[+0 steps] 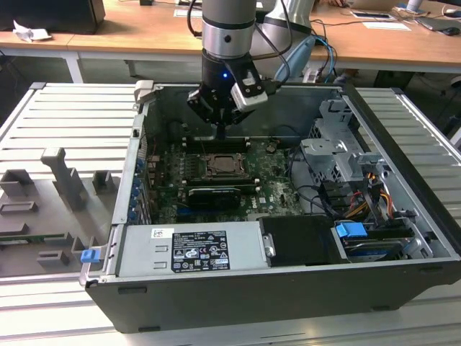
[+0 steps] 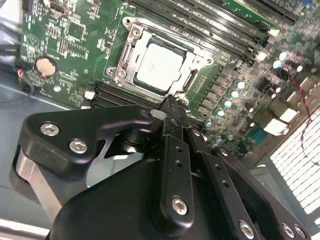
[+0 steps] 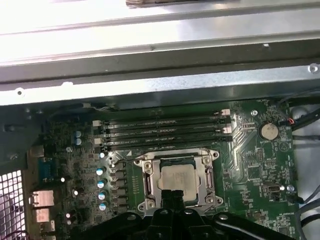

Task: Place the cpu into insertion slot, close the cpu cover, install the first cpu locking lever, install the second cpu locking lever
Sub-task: 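Install the first cpu locking lever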

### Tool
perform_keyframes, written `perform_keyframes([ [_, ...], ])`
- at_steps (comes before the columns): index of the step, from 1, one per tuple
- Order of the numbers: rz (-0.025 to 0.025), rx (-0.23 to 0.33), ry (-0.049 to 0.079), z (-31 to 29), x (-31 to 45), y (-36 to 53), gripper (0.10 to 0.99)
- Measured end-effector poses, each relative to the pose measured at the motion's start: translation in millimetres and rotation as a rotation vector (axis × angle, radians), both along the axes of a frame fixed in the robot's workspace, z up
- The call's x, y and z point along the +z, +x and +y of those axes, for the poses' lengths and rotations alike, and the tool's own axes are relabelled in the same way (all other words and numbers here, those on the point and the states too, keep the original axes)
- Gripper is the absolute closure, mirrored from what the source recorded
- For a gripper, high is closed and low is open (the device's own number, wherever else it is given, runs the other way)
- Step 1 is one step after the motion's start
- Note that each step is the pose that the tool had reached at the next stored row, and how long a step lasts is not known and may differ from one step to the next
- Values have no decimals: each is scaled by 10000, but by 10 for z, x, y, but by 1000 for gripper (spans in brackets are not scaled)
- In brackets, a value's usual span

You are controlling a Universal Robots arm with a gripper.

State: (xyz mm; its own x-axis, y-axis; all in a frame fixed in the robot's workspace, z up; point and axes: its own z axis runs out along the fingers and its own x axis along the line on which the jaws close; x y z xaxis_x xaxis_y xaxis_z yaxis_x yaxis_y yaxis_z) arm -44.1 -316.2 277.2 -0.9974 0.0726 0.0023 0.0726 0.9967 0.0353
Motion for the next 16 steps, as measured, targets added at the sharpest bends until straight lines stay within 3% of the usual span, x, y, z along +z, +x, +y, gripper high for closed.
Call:
perform_keyframes([
  [12, -1, 2412, 0, 0, -4, -1, 980],
  [16, -16, 2417, 13, -3, -4, -60, 980],
])
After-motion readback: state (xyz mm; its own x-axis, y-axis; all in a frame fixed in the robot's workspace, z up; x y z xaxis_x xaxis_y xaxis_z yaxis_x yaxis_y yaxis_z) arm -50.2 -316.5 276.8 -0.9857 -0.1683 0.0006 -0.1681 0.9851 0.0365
